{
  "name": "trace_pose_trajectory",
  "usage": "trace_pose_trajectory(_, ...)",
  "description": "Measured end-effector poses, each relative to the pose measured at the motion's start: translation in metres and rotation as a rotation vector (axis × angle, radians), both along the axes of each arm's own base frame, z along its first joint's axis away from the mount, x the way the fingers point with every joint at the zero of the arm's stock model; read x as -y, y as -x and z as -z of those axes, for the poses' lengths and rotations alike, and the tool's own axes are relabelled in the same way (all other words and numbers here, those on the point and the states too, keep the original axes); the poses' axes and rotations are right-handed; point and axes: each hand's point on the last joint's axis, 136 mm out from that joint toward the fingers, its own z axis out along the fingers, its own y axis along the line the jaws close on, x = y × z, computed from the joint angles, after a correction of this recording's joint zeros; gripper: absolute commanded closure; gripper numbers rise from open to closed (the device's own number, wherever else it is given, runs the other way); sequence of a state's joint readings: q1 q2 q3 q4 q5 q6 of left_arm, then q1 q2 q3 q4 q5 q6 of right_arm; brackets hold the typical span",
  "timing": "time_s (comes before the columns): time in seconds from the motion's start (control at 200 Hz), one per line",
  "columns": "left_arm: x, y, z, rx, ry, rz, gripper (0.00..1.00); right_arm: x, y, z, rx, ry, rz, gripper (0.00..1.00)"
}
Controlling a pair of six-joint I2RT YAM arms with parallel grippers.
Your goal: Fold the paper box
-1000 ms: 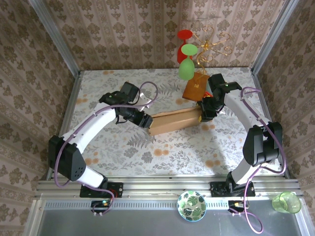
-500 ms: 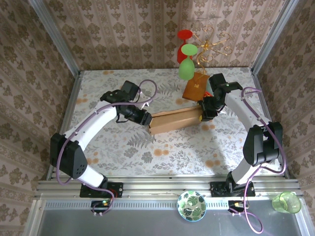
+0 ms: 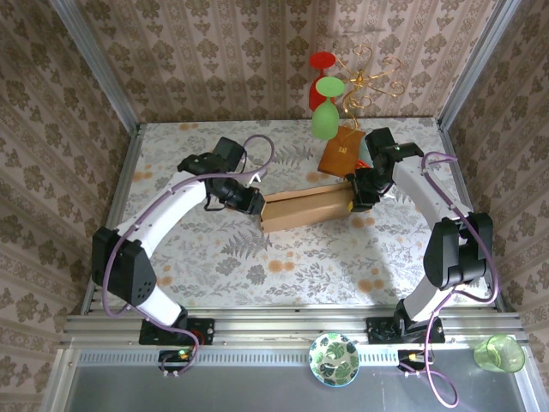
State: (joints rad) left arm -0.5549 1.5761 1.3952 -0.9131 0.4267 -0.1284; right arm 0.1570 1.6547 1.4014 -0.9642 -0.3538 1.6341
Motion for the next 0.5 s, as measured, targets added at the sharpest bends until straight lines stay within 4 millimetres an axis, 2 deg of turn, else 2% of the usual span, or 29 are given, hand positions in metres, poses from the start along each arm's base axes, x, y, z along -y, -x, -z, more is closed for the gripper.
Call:
trace_pose_trajectory(0.32,0.001,-0.009,0.000,-0.003,-0.020,-0.022,0.90,-0.004,-0.009,0.004,0.016,-0.016,-0.016,0.31)
trace_pose_trajectory(0.5,0.000,-0.014,0.000,-0.010,-0.036,-0.032,0.91,-0.002,-0.022,-0.017,0.084,0.002,-0.042,0.23)
